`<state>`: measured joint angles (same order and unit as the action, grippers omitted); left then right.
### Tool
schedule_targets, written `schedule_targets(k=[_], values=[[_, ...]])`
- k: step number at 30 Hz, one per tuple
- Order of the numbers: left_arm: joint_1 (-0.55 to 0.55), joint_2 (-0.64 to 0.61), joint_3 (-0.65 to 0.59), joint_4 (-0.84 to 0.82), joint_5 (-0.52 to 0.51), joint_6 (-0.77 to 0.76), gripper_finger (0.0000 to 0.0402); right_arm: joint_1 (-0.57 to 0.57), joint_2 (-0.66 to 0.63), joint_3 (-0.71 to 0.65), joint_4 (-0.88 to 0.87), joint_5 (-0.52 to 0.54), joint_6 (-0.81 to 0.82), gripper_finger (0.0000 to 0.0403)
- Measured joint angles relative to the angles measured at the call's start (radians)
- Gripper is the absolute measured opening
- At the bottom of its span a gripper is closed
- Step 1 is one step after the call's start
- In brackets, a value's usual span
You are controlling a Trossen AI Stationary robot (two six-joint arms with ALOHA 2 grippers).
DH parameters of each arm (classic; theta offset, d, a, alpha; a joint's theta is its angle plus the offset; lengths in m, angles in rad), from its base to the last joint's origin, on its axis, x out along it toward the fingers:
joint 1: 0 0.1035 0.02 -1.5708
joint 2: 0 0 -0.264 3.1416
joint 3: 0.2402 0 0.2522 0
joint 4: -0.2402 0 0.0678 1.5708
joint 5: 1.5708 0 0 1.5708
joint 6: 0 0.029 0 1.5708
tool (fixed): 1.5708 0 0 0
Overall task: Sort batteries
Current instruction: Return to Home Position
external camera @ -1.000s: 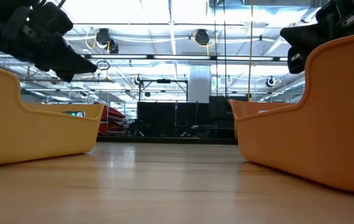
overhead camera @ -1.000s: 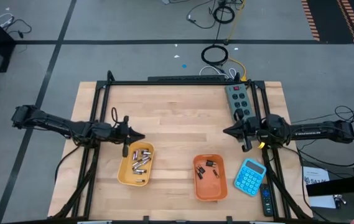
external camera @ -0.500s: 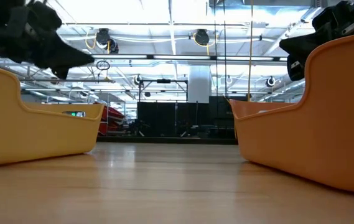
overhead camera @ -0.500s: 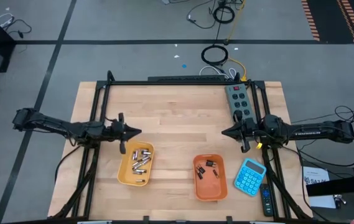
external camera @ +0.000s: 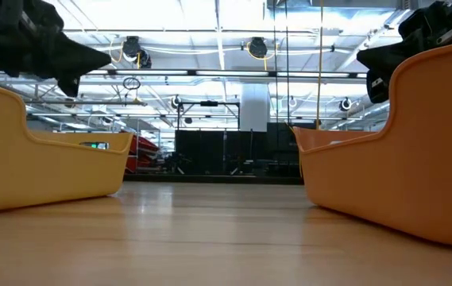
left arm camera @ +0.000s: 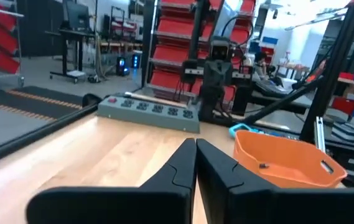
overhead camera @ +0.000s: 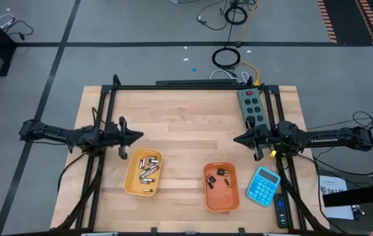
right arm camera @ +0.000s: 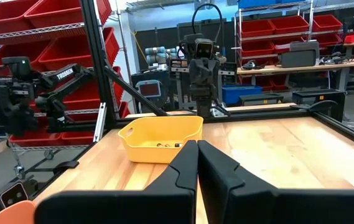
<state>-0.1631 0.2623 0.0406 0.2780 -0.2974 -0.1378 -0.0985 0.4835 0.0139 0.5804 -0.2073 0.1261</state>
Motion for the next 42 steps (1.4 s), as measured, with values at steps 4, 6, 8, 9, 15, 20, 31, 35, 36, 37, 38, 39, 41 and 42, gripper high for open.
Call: schedule_targets(k=[4, 6, 8, 9, 15, 20, 31, 35, 36, 37, 38, 39, 41, 42], values=[[0.000, 0.000, 0.000, -0.068, 0.000, 0.108, 0.0019, 0.000, 0.000, 0.000, 0.000, 0.000, 0.000, 0.0004], [0.000, 0.000, 0.000, -0.101, 0.000, 0.217, 0.0019, 0.000, 0.000, 0.000, 0.000, 0.000, 0.000, 0.0004], [0.000, 0.000, 0.000, -0.127, 0.001, 0.287, 0.0019, 0.000, 0.000, 0.000, -0.001, 0.000, 0.000, 0.0004], [0.000, 0.001, 0.000, -0.139, 0.002, 0.306, 0.0019, 0.000, 0.000, 0.000, -0.001, 0.000, 0.000, 0.0004], [0.000, 0.001, 0.000, -0.163, 0.004, 0.319, 0.0019, 0.000, 0.000, 0.000, -0.001, 0.000, 0.000, 0.0004], [0.000, 0.001, 0.000, -0.161, 0.005, 0.319, 0.0019, 0.000, 0.000, 0.000, -0.002, 0.000, 0.000, 0.0004], [0.000, 0.001, 0.000, -0.160, 0.005, 0.319, 0.0019, 0.000, 0.000, 0.000, -0.002, 0.000, 0.000, 0.0004], [0.000, 0.001, 0.000, -0.160, 0.005, 0.319, 0.0019, 0.000, 0.000, 0.000, -0.002, 0.000, 0.000, 0.0004], [0.000, 0.001, 0.000, -0.160, 0.005, 0.319, 0.0019, 0.000, 0.000, 0.000, -0.002, 0.000, 0.000, 0.0004], [0.000, 0.001, 0.000, -0.160, 0.005, 0.319, 0.0019, 0.000, 0.000, 0.000, -0.002, 0.000, 0.000, 0.0004], [0.000, 0.001, 0.000, -0.160, 0.005, 0.319, 0.0019, 0.000, 0.000, 0.000, -0.002, 0.000, 0.000, 0.0004], [0.000, 0.001, 0.000, -0.160, 0.005, 0.319, 0.0019, 0.000, 0.000, 0.000, -0.002, 0.000, 0.000, 0.0004], [0.000, 0.001, 0.000, -0.160, 0.005, 0.319, 0.0019, 0.000, 0.000, 0.000, -0.002, 0.000, 0.000, 0.0004], [0.000, 0.001, 0.000, -0.160, 0.005, 0.319, 0.0019, 0.000, 0.000, 0.000, -0.002, 0.000, 0.000, 0.0004]])
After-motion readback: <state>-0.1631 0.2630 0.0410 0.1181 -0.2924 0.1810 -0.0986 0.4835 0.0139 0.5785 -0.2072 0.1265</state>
